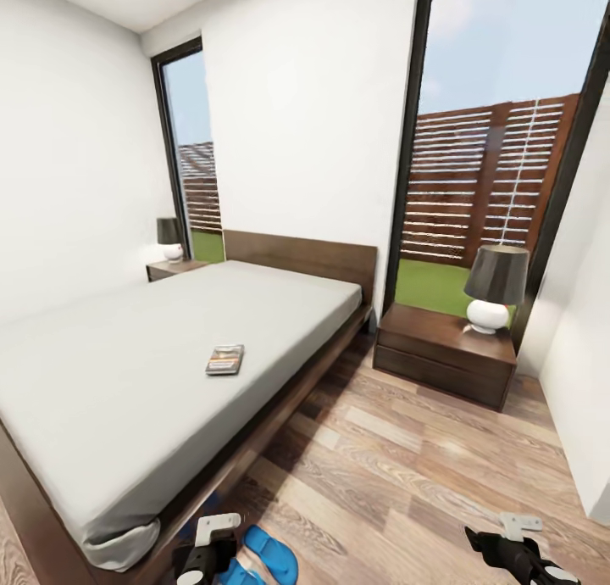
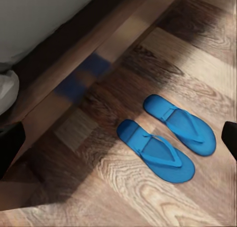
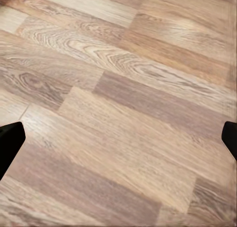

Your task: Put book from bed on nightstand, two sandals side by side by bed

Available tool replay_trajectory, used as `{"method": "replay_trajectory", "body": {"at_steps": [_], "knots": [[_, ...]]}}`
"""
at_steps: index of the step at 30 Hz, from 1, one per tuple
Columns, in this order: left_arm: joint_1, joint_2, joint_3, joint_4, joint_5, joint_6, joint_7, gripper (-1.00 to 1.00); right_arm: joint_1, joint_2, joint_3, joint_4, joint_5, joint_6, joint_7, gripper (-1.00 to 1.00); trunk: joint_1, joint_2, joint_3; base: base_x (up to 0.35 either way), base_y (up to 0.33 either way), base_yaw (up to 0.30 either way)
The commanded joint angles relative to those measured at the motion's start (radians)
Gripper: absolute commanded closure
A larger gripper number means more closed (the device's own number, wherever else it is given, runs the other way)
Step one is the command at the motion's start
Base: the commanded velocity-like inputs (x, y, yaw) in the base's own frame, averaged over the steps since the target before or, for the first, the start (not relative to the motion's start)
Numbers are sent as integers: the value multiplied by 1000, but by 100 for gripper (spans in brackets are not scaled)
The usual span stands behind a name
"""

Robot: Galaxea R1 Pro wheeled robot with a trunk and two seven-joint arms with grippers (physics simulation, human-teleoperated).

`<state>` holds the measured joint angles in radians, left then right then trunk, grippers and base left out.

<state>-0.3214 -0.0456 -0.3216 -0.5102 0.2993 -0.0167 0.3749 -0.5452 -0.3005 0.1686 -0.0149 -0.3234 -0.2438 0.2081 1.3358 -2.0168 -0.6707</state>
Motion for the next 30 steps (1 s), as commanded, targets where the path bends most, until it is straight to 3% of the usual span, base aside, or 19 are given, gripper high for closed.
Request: {"method": "replay_trajectory", "body": {"at_steps": [1, 30], "knots": [[-1, 1, -8, -1, 11, -2, 8, -100, -1, 0, 8, 1, -11, -3, 5, -100, -4, 7, 3, 0, 0, -286], [-1, 1, -10, -1, 11, -2, 8, -100, -1, 0, 8, 2, -11, -3, 4, -100, -115, 210, 105, 0, 0, -286]]}}
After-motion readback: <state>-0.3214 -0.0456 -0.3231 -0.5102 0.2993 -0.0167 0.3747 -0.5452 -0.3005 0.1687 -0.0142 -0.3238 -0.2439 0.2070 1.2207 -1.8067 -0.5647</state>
